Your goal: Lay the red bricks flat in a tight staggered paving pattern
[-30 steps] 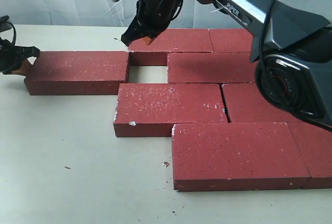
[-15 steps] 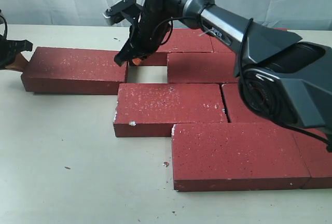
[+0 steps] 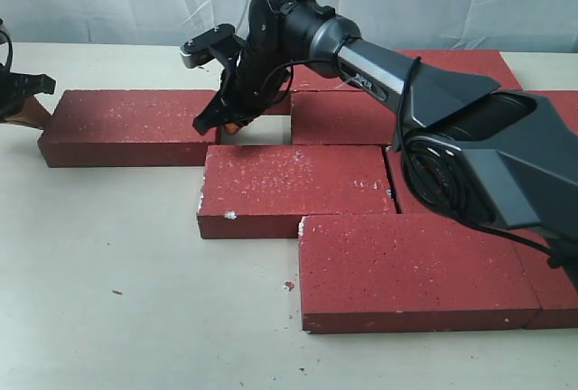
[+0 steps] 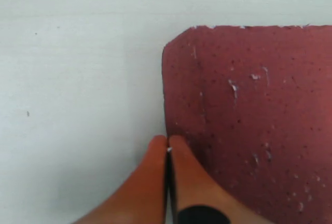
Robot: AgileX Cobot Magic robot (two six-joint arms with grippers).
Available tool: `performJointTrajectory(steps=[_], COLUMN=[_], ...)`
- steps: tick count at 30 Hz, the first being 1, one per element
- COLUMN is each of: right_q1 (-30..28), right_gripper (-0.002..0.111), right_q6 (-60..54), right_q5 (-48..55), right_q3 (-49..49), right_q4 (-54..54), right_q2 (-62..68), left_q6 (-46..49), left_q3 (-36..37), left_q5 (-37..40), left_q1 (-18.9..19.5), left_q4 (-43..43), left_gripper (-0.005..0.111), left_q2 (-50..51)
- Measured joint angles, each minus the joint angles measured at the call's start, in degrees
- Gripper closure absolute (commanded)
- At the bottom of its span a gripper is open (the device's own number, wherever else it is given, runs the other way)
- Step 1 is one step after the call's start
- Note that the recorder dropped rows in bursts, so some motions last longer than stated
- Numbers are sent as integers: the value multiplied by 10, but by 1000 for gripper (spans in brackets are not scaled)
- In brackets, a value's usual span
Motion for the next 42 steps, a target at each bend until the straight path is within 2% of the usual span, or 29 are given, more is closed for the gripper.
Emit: performJointTrajectory(steps=[11, 34, 42], right_q1=[3, 3, 3], right_gripper=[109, 109, 109], right_q6=[0, 0, 6], right_q5=[0, 41, 45], right_q3=[0, 0, 0], right_q4=[14, 16, -45], right_q2=[0, -8, -8], left_q6=[-7, -8, -2], left_q3=[0, 0, 0], left_q5=[-18, 32, 34], left_q1=[0, 0, -10], left_q4=[1, -19, -20], left_gripper=[107, 107, 107], left_q2=[0, 0, 0])
